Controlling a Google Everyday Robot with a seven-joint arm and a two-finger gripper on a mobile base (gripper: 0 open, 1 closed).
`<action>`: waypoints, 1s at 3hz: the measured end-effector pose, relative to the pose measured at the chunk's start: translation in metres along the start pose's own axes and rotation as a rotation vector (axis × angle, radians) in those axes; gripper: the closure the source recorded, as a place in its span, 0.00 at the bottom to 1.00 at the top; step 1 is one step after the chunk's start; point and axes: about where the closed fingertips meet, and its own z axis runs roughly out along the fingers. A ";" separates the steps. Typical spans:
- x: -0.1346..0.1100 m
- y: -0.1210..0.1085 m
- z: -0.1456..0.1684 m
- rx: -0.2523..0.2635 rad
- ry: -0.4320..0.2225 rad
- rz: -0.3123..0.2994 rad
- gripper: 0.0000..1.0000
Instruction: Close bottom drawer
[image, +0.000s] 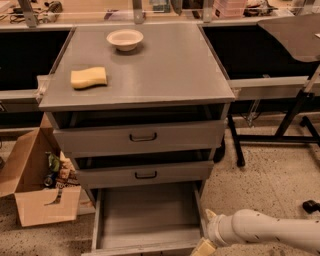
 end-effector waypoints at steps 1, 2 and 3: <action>0.024 0.000 0.030 0.011 -0.007 0.004 0.00; 0.068 0.006 0.074 0.010 -0.027 -0.016 0.00; 0.106 0.014 0.113 0.000 -0.076 -0.043 0.26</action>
Offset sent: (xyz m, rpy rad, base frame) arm -0.0375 -0.0295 -0.1762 0.0313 -0.0482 0.0277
